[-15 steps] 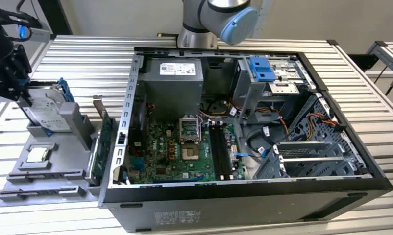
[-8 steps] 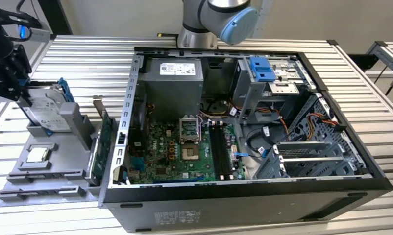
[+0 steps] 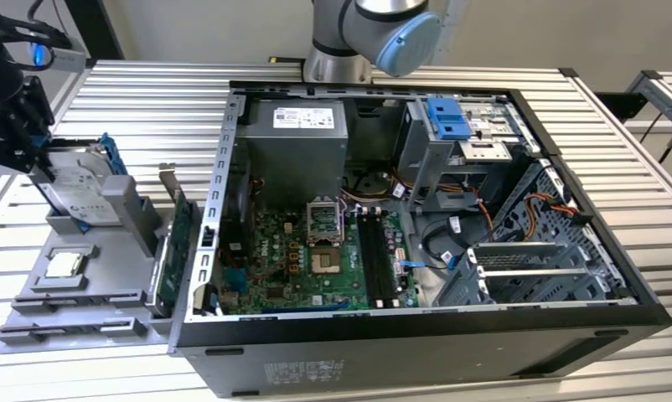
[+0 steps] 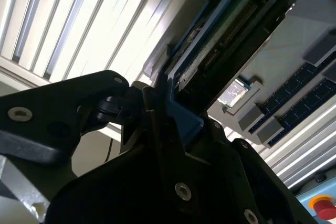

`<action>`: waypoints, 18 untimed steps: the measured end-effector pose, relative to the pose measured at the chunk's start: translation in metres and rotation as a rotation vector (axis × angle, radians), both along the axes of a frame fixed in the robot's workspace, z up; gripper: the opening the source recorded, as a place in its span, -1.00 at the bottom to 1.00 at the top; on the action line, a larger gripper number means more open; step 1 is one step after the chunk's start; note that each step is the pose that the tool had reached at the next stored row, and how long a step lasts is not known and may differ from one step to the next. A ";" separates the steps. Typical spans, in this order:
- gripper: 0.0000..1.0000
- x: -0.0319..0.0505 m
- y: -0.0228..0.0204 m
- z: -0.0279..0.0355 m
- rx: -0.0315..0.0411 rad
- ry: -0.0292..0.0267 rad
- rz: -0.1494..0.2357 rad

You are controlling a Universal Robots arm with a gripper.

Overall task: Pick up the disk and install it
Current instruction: 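Pick up the disk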

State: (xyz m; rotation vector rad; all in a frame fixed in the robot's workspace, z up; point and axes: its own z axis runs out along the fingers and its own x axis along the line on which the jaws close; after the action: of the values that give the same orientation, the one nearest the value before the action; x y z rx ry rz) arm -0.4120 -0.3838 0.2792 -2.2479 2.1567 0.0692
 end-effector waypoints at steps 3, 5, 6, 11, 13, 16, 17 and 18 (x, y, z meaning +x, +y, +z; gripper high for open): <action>-1.00 0.0000 0.0001 0.0055 0.0005 -0.0006 0.000; -1.00 0.0000 0.0000 0.0119 0.0001 -0.0001 0.000; -1.00 0.0000 0.0000 0.0137 0.0001 -0.0003 0.000; -1.00 0.0000 0.0000 0.0153 0.0002 -0.0005 0.000; -1.00 0.0000 0.0000 0.0153 0.0000 -0.0001 0.000; -1.00 0.0000 0.0000 0.0138 -0.0008 -0.0001 0.000; -1.00 0.0000 0.0000 0.0138 -0.0009 0.0000 0.000; -1.00 0.0000 0.0000 0.0138 -0.0009 0.0000 0.000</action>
State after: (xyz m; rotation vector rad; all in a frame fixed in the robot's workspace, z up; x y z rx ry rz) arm -0.4120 -0.3838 0.2929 -2.2483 2.1572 0.0682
